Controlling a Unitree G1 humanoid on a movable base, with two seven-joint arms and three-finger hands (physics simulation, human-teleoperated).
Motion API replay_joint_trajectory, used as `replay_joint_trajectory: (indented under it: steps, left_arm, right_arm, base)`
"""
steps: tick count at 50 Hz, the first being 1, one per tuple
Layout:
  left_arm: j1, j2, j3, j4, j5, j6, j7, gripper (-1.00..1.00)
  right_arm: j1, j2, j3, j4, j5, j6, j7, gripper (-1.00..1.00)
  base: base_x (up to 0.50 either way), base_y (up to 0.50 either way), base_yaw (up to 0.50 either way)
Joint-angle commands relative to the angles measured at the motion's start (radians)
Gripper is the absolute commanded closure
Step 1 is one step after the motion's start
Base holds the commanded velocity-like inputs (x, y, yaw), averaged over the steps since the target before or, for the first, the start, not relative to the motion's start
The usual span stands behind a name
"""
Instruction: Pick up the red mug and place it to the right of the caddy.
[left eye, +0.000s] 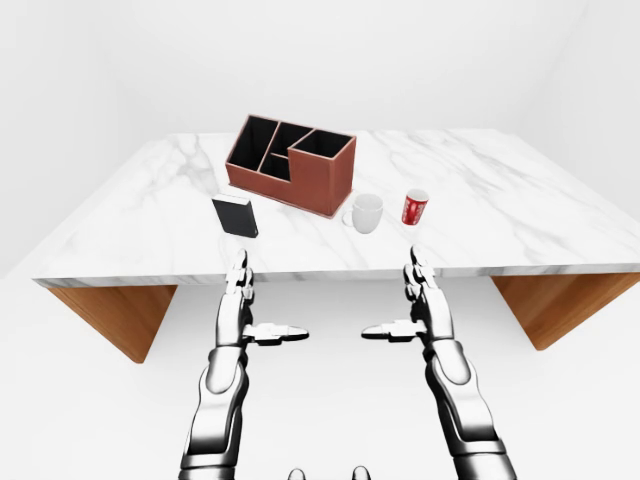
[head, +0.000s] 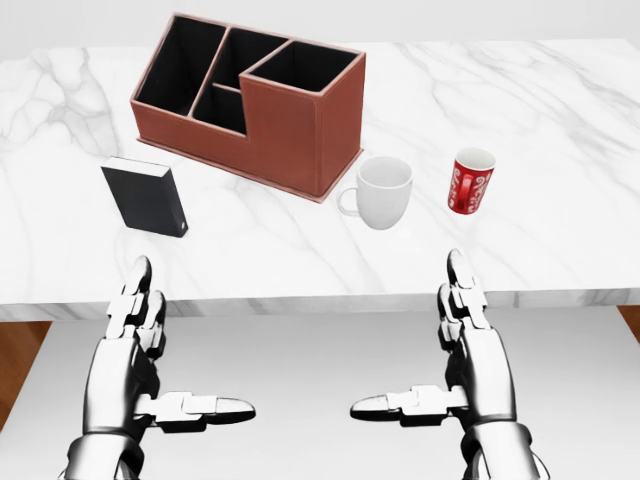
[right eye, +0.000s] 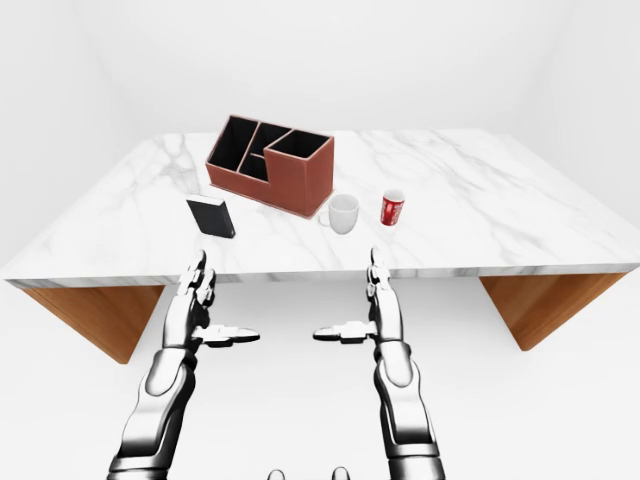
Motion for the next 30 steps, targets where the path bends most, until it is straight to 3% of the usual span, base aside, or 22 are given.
replay_joint_trajectory:
  steps: [1, 8, 12, 24, 30]
  left_arm:
    - [0.020, 0.011, 0.024, -0.055, -0.012, 0.025, -0.018, -1.00]
    - [0.039, 0.009, 0.023, -0.103, -0.008, 0.040, -0.021, -1.00]
    - [0.065, 0.009, 0.022, -0.179, -0.008, 0.074, -0.027, -1.00]
    - [0.140, 0.000, 0.006, -0.387, 0.018, 0.079, -0.034, -1.00]
    - [0.168, -0.003, -0.015, -0.459, 0.029, 0.079, -0.041, -1.00]
  right_arm:
    - [0.001, -0.013, -0.016, 0.021, -0.009, -0.025, 0.031, -1.00]
    - [0.020, -0.014, -0.019, -0.027, -0.014, -0.012, 0.042, -1.00]
    - [0.032, -0.013, -0.020, -0.067, -0.017, 0.004, 0.041, -1.00]
    - [0.098, -0.008, -0.019, -0.272, -0.011, 0.096, 0.056, -1.00]
    - [0.105, -0.007, -0.030, -0.314, -0.002, 0.099, 0.060, -1.00]
  base:
    - [0.00, 0.00, 0.00]
    - [0.00, 0.00, 0.00]
    - [0.00, 0.00, 0.00]
    - [0.00, 0.00, 0.00]
    - [0.00, 0.00, 0.00]
